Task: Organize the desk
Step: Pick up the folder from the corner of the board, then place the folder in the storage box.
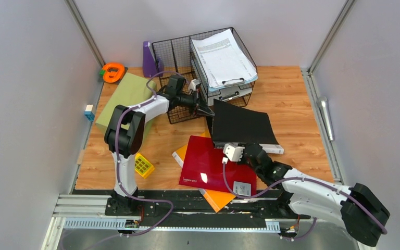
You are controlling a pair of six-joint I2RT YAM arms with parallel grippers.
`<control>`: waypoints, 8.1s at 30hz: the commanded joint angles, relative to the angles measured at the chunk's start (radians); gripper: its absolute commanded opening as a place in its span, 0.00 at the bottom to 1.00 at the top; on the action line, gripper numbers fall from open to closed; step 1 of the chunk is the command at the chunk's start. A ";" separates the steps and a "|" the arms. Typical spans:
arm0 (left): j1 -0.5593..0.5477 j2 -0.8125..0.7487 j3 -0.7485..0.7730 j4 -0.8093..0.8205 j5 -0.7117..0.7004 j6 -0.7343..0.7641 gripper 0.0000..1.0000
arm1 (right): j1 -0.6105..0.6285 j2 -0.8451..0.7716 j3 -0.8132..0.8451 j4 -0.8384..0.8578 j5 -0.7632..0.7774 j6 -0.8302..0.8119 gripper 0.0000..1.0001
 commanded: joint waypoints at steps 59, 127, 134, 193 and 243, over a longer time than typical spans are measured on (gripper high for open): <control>0.454 -0.564 0.533 -0.718 -1.132 0.873 1.00 | -0.173 0.684 1.668 -0.227 -0.608 0.904 0.07; 0.454 -0.721 0.059 -0.288 -0.653 0.812 1.00 | -0.088 1.112 1.468 0.442 0.175 0.728 0.36; 0.453 -0.737 0.053 -0.310 -0.652 0.838 1.00 | -0.095 1.070 1.572 0.196 0.053 0.739 0.54; 0.454 -0.702 0.001 -0.326 -0.616 0.804 1.00 | -0.122 1.134 1.734 0.555 0.044 0.669 0.00; 0.454 -0.725 -0.051 -0.367 -0.588 0.843 1.00 | -0.072 1.058 1.582 0.270 -0.056 0.597 0.91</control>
